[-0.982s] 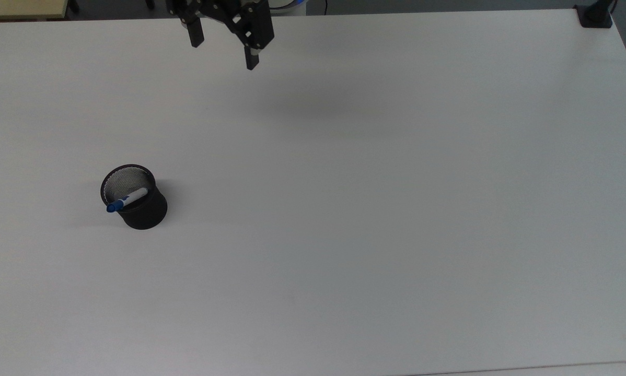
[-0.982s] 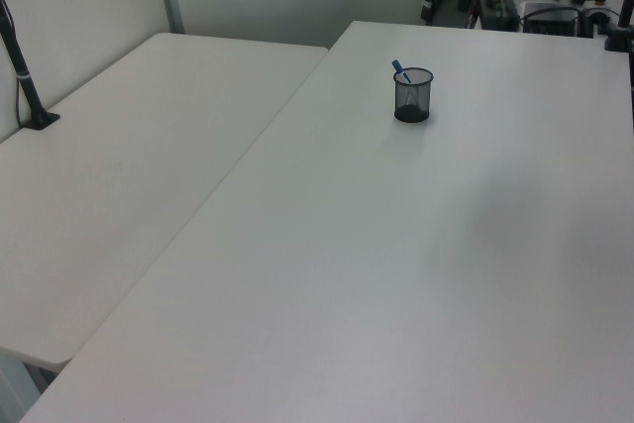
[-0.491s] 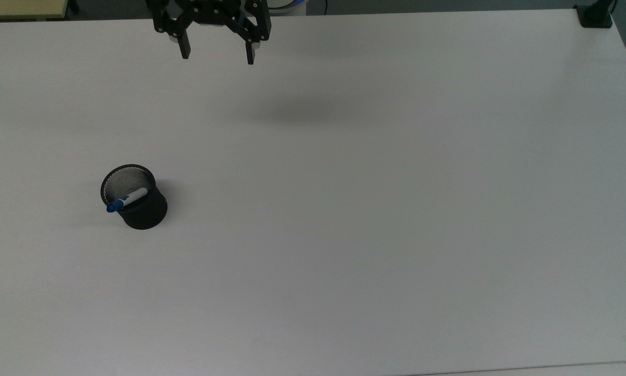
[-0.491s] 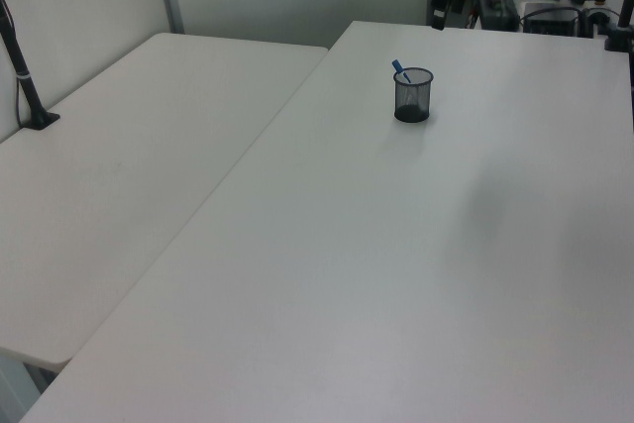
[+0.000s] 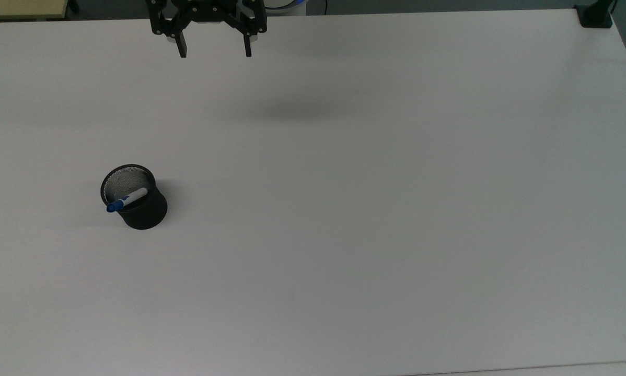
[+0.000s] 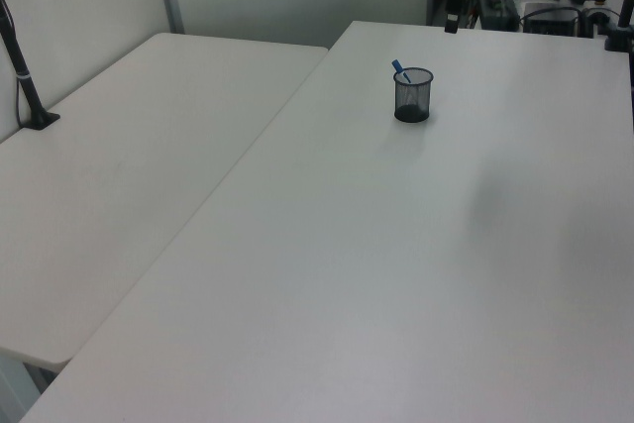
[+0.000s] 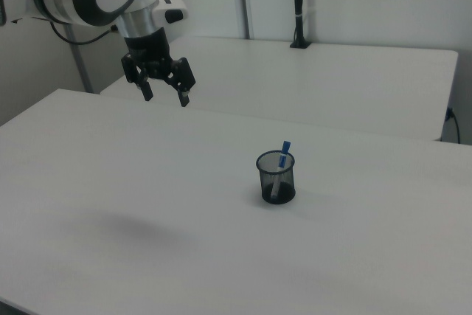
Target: Insert the marker
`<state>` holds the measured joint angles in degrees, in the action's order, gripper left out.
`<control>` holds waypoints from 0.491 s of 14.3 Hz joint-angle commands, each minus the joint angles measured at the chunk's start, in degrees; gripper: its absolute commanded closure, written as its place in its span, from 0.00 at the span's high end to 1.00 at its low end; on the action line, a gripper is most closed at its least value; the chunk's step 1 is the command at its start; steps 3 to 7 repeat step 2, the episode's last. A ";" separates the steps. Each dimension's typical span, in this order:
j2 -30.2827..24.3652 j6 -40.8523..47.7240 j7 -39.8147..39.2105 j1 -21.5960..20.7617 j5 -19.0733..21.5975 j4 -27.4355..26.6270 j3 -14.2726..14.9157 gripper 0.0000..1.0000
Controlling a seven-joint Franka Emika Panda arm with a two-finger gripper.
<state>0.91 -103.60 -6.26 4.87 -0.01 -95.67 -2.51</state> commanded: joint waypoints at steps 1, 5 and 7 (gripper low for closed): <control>-1.09 1.65 -1.30 -0.03 0.71 -0.22 0.31 1.00; -1.08 1.82 -1.56 -0.03 0.71 -0.22 0.22 1.00; -1.08 1.82 -1.56 -0.03 0.71 -0.22 0.22 1.00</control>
